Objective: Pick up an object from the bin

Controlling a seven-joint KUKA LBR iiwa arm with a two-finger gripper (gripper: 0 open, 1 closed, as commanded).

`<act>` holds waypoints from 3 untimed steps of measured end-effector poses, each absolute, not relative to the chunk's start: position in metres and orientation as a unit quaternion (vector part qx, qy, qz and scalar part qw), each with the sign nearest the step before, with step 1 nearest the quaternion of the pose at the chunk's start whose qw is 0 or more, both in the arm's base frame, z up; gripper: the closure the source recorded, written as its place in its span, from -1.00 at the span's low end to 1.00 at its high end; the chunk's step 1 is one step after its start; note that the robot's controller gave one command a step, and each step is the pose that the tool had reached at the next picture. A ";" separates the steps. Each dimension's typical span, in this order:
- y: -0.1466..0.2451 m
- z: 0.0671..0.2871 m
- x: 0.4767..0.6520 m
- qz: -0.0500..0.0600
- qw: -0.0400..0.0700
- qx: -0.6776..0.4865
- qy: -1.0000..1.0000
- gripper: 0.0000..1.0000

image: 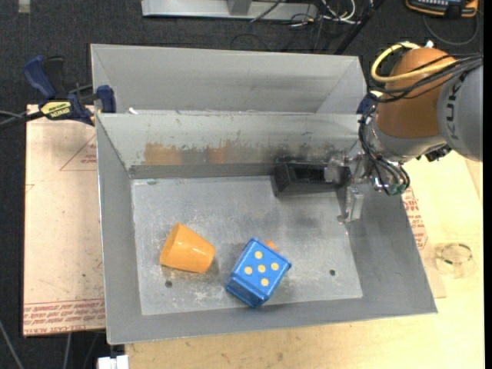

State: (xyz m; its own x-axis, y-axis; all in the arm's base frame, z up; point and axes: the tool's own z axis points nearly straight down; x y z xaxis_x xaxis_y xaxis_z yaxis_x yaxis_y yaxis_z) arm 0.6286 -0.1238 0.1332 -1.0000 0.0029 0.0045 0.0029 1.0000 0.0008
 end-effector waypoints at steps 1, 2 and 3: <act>-0.124 0.138 0.630 0.000 -0.001 -0.001 -1.000 -1.00; -0.126 0.135 0.604 0.000 -0.002 0.046 -0.999 -1.00; -0.124 0.126 0.584 0.000 -0.001 0.051 -0.999 -1.00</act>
Offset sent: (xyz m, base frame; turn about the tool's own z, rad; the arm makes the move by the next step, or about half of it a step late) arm -0.1307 -0.0168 -0.0152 -0.4432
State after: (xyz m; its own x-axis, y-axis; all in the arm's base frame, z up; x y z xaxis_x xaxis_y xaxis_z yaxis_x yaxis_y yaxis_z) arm 0.5843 -0.1241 0.1258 -0.9948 -0.1014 -0.0021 -0.1014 0.9948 0.0004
